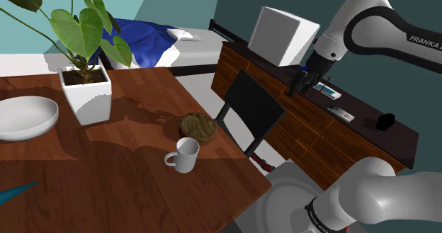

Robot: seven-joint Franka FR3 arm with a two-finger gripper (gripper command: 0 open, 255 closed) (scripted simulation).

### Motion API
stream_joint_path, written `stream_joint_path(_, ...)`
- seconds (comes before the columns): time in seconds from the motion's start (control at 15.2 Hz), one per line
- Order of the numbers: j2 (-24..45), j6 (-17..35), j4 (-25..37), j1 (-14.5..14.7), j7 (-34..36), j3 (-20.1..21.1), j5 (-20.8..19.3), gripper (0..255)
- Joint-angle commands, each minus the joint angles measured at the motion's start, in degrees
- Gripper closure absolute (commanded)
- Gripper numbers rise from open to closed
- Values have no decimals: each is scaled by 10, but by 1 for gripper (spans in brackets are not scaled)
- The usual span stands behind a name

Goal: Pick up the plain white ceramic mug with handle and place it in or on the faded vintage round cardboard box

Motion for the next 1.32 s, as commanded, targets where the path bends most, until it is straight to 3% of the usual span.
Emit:
stream_joint_path(0.0,0,0,0,0,0,0,0,0)
stream_joint_path(0.66,67,146,-58,60,51,82,51,0)
stream_joint_path(1.25,178,279,-59,105,98,159,74,0)
